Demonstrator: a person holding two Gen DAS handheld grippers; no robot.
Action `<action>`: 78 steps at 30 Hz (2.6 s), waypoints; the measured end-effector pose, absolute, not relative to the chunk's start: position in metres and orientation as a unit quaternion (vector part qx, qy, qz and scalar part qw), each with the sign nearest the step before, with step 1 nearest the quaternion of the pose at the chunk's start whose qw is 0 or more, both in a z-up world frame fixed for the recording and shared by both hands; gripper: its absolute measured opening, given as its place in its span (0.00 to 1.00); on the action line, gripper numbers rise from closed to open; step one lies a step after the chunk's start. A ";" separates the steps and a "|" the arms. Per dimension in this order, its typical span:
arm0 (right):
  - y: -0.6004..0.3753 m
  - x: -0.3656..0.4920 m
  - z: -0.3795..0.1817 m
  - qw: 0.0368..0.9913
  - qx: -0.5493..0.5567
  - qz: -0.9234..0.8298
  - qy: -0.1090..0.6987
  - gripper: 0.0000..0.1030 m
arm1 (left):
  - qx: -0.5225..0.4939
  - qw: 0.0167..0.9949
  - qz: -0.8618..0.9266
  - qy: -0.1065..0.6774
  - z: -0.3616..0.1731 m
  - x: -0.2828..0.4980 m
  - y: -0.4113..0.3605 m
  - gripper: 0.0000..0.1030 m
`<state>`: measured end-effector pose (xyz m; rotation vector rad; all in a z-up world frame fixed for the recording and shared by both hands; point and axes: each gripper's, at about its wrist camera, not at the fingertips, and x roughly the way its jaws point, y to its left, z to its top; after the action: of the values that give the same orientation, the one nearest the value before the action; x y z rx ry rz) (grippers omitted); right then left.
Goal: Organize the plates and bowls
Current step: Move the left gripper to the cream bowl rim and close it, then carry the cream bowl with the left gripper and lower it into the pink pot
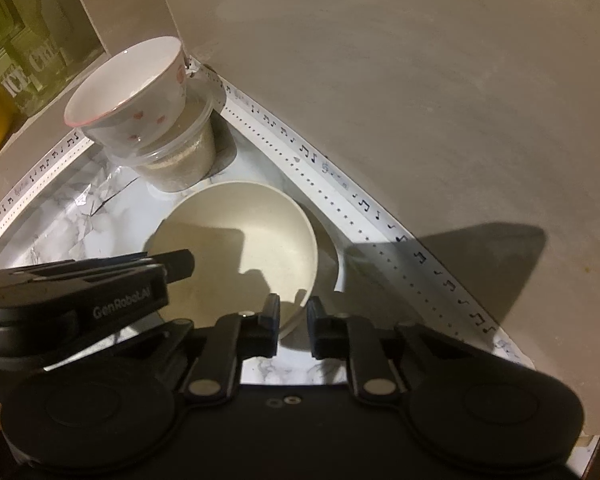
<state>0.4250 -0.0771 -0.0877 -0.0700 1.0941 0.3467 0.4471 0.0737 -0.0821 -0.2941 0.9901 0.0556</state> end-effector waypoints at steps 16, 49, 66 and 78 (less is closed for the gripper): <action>-0.116 0.367 -0.033 0.840 -0.077 0.214 0.492 0.12 | -0.089 0.879 -0.010 0.468 -0.020 0.374 0.041 0.14; -0.260 0.237 0.000 0.804 -0.131 0.259 0.519 0.11 | -0.037 0.836 -0.139 0.530 0.007 0.223 -0.097 0.14; -0.278 0.246 -0.032 0.774 -0.142 0.259 0.561 0.10 | -0.014 0.808 -0.148 0.570 -0.026 0.232 -0.125 0.15; -0.276 0.253 -0.043 0.762 -0.135 0.264 0.575 0.10 | -0.021 0.800 -0.150 0.580 -0.031 0.238 -0.121 0.15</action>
<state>0.2534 -0.2761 -0.0430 -0.2941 1.2518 0.5735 0.2384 -0.1213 -0.0314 -0.0457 1.2439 -0.3217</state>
